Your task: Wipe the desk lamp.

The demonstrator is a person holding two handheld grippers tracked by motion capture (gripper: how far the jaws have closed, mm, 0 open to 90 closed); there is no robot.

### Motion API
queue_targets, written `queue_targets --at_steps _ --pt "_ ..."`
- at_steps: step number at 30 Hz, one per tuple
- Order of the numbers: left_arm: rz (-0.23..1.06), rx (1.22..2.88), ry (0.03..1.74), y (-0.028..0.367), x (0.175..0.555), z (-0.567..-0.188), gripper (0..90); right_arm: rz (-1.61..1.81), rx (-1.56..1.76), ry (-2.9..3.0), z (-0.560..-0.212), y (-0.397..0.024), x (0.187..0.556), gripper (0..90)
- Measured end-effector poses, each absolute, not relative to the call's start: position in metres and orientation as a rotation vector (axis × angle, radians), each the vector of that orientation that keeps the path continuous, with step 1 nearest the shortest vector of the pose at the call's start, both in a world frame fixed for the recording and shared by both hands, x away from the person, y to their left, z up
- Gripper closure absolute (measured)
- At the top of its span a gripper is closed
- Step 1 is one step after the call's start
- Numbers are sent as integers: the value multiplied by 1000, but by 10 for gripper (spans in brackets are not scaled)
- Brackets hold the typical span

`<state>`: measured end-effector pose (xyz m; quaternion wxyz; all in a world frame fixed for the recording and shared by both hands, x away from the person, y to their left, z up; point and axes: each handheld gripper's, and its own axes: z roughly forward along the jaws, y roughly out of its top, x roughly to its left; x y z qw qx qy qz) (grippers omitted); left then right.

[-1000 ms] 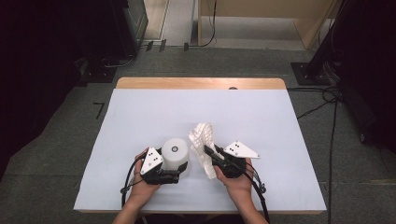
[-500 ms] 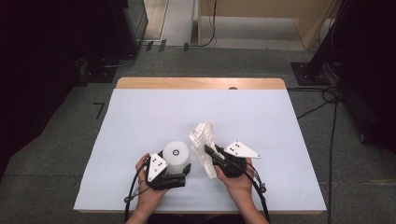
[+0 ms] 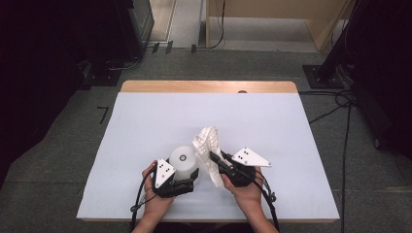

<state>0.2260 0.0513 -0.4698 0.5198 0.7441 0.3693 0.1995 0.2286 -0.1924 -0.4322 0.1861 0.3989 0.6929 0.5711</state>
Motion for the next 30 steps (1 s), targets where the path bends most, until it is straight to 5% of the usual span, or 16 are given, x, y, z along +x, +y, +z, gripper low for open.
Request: queue_targets --at_steps 10,18,30 --pt "316 1716 772 63 226 -451 85 1613 1067 2009 -434 -179 223 761" --pt "335 1679 795 79 232 -444 86 1503 1113 2151 -455 -170 233 765" --pt "312 1788 729 55 227 -456 85 1620 1061 1984 -424 -182 221 767"
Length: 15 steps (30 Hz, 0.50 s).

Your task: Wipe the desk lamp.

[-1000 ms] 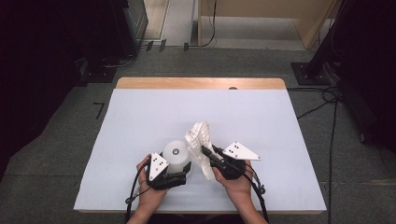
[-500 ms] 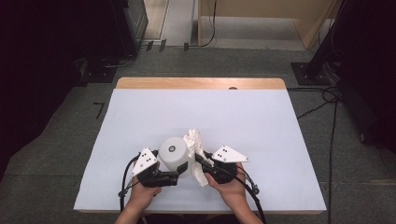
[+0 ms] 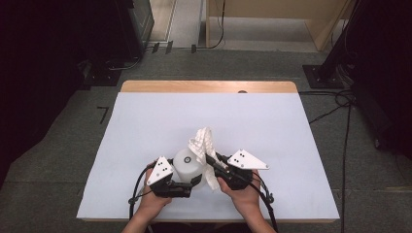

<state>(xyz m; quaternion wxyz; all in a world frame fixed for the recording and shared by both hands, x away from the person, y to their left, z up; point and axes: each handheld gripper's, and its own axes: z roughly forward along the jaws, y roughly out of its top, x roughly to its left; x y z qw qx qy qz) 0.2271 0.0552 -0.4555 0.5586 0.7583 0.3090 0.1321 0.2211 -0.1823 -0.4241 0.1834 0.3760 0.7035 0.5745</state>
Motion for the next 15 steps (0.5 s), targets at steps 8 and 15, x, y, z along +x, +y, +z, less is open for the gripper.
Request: queue_targets --at_steps 8,15 --pt "327 1747 752 64 231 -454 85 1540 1133 2071 -448 -176 230 766" --pt "465 1812 790 67 240 -476 85 1523 1160 2022 -448 -186 234 766"
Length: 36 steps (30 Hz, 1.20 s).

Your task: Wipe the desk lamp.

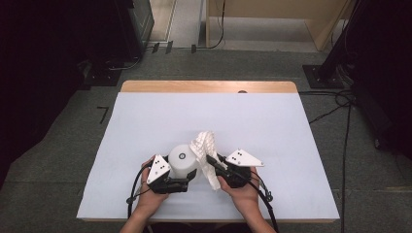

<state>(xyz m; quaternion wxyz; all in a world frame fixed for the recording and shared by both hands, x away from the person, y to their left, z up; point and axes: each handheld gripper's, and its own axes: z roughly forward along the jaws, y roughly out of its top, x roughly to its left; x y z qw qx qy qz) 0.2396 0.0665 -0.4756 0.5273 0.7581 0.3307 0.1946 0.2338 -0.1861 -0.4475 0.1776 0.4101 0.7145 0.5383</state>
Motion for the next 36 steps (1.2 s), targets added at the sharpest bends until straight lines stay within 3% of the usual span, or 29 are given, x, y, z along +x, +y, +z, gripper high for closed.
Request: queue_targets --at_steps 7,11,15,22,29,36 --pt "511 1837 737 70 240 -483 84 1519 1200 1989 -449 -196 238 766" --pt "531 1825 791 67 237 -482 82 1516 1203 1990 -451 -196 239 766" --pt "505 1776 892 60 233 -483 0 1517 1203 1992 -452 -196 239 766" --pt "607 1778 997 50 227 -479 75 1511 1201 2004 -454 -194 239 766" --pt "510 1767 973 61 232 -474 84 1560 1183 1992 -444 -192 235 765" --pt "381 1745 831 62 228 -462 85 1620 1131 1968 -427 -189 226 765"
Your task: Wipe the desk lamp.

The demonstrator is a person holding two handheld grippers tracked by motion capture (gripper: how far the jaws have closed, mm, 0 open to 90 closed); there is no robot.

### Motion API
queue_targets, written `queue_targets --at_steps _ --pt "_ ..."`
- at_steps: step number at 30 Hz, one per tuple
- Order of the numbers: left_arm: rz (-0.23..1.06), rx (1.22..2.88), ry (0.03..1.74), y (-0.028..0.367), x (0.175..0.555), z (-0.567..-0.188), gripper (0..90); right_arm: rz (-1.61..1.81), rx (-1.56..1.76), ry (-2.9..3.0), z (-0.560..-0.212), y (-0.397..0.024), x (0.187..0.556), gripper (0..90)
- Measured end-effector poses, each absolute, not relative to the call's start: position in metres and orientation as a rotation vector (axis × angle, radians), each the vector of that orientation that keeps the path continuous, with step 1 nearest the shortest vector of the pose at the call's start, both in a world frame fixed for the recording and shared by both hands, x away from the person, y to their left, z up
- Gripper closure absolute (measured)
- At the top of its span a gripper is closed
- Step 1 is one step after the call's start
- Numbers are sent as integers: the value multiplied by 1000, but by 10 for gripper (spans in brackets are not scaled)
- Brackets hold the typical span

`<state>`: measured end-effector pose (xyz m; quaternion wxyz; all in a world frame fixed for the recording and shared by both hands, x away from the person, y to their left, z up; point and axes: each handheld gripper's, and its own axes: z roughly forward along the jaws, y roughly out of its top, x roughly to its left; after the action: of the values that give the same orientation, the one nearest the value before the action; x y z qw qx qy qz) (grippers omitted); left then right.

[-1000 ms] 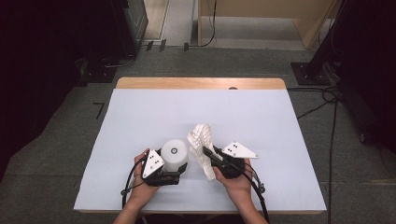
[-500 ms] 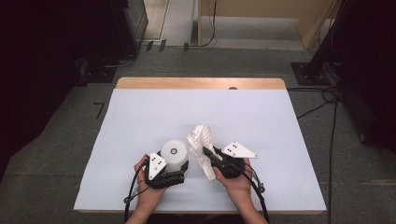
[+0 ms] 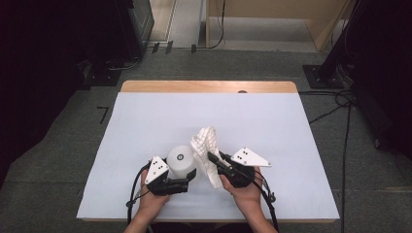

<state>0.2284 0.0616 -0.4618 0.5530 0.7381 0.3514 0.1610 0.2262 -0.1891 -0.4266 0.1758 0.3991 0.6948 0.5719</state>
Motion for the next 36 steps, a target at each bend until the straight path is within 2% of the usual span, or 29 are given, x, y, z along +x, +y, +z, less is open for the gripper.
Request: queue_targets --at_steps 5,16,27,36 --pt "361 1751 760 56 221 -453 85 1622 1101 1997 -425 -182 222 763" --pt "351 1696 793 73 227 -445 86 1522 1151 2124 -451 -170 231 763" --pt "335 1813 722 47 221 -459 85 1613 1134 1970 -426 -184 221 766" --pt "408 1801 684 56 225 -451 85 1534 1147 2050 -445 -181 230 766"
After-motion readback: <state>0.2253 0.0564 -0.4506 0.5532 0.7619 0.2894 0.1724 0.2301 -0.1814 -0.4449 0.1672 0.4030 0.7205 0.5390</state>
